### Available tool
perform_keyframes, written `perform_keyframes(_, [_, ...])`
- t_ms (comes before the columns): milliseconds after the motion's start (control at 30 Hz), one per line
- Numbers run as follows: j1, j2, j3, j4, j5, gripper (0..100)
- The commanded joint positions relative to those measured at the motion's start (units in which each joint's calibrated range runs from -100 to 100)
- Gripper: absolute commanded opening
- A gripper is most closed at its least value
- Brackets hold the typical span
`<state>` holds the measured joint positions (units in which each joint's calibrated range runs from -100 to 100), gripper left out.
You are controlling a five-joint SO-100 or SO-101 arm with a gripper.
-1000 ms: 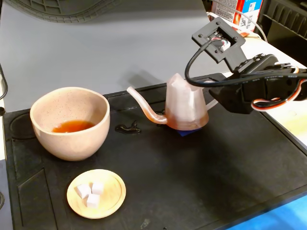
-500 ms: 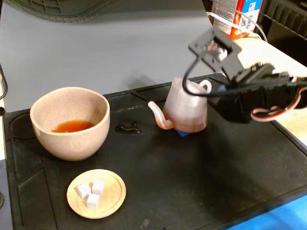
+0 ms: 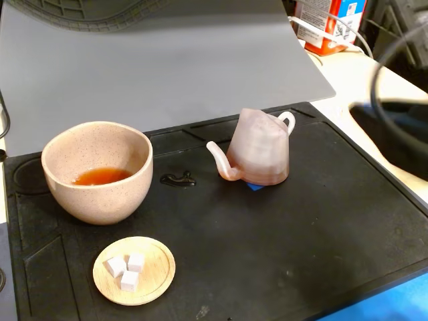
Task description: Pick up a kettle and pour liquid into a cup.
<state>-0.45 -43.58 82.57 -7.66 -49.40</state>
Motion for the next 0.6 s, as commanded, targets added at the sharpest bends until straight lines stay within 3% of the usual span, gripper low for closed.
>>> perform_keyframes(0, [3.5,-12.6,7.4,-0.3,-0.3,1])
perform_keyframes(133, [3.6,-23.8,16.8,4.0,-3.0,1])
perform_keyframes(233, [3.5,-31.8,17.3,20.0,-3.0,1])
perform_keyframes(333, [3.5,-41.7,17.4,49.9,-3.0,1])
perform_keyframes(367, [3.2,-43.6,17.4,55.4,-3.0,1])
perform_keyframes(567, [0.6,-49.2,17.4,75.8,-3.0,0])
